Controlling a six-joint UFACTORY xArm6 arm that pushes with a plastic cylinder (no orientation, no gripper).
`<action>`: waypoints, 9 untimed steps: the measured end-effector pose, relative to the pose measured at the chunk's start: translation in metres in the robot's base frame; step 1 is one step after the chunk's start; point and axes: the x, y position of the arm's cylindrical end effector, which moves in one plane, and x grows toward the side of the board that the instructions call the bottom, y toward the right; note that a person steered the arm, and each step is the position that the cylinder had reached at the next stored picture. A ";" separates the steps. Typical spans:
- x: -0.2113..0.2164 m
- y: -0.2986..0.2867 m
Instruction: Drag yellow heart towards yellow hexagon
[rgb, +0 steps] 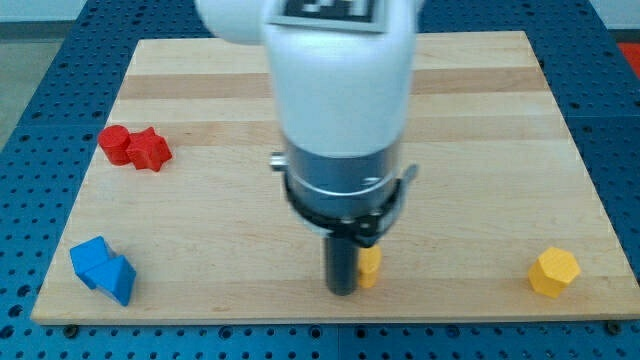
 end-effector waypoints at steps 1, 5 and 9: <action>0.000 0.041; -0.020 -0.028; -0.049 0.024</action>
